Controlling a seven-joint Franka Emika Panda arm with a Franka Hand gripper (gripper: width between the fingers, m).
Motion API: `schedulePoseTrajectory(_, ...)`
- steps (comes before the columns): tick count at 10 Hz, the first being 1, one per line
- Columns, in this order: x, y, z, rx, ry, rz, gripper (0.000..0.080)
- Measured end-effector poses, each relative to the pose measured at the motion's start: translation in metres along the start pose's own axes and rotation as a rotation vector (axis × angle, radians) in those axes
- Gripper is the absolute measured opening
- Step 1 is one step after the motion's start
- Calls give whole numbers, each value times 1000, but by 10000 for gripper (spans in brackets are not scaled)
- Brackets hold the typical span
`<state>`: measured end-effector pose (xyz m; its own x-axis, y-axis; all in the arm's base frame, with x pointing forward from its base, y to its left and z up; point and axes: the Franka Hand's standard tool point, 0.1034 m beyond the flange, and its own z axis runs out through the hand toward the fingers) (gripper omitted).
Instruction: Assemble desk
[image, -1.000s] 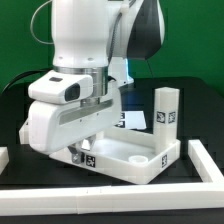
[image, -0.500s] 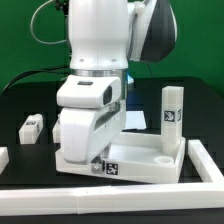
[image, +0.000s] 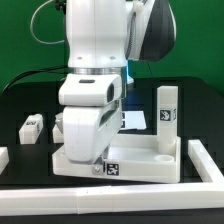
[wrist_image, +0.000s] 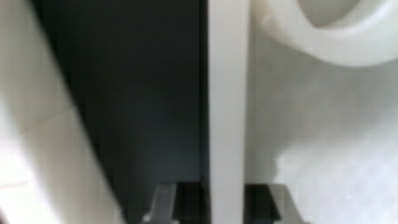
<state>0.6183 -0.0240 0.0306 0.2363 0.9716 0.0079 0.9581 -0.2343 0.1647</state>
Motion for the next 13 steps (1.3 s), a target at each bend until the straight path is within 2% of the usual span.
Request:
schedulePoseTrajectory(1, 13, 8, -4, -15, 15, -16, 60)
schedulePoseTrajectory(3, 28, 19, -2, -29, 20, -25, 62)
schedulePoseTrajectory(6, 32, 23, 6, -23, 4, -47, 67)
schedulePoseTrajectory(11, 28, 21, 7, -15, -11, -53, 69)
schedulePoseTrajectory(13, 33, 24, 6, -14, -11, -59, 69)
